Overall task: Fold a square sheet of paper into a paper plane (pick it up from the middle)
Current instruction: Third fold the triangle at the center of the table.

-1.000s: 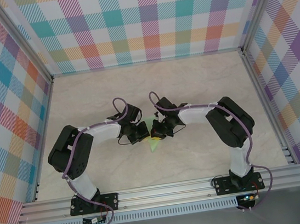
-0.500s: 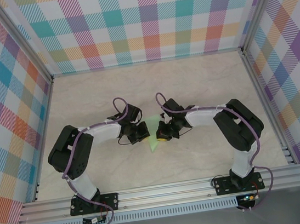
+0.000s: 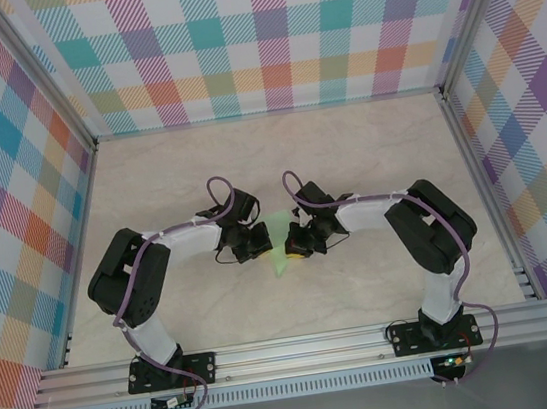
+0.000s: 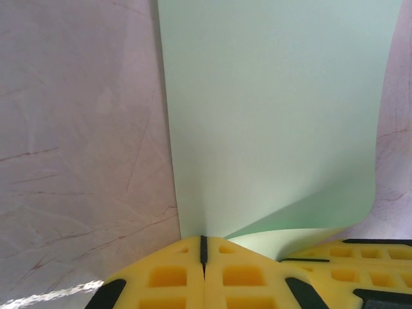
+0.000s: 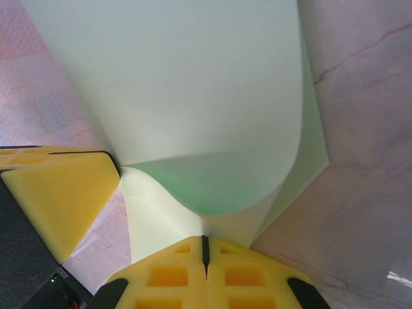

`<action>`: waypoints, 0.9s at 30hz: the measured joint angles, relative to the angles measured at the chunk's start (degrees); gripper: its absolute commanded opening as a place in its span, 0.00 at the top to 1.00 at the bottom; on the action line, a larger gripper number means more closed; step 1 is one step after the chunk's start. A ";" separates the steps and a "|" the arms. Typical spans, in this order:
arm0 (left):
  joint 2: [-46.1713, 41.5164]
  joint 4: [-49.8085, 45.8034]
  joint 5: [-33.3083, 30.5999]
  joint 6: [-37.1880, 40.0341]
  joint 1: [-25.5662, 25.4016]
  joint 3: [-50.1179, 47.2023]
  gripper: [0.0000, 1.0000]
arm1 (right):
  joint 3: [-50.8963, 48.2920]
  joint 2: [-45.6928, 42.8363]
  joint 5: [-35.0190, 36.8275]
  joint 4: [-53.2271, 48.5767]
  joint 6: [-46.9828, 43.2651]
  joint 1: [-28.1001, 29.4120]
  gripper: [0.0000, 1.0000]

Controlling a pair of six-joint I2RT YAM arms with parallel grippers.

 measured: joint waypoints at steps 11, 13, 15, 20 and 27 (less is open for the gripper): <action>-7.76 2.32 1.05 -2.05 -0.22 -4.02 0.70 | 0.00 0.04 0.00 0.04 1.97 0.00 1.00; -9.62 3.50 1.81 -3.13 -0.59 -6.12 0.67 | 0.00 0.04 0.00 0.04 2.16 0.00 1.00; -10.75 4.90 2.91 -4.20 -1.46 -8.17 0.67 | 0.00 0.04 0.00 0.04 2.29 0.00 1.00; -11.04 6.62 5.01 -6.34 -3.72 -10.69 0.69 | 0.00 0.04 0.00 0.04 2.36 0.00 1.00; -9.99 8.07 5.18 -7.61 -4.00 -10.91 0.78 | 0.00 0.04 0.00 0.04 2.36 0.00 1.00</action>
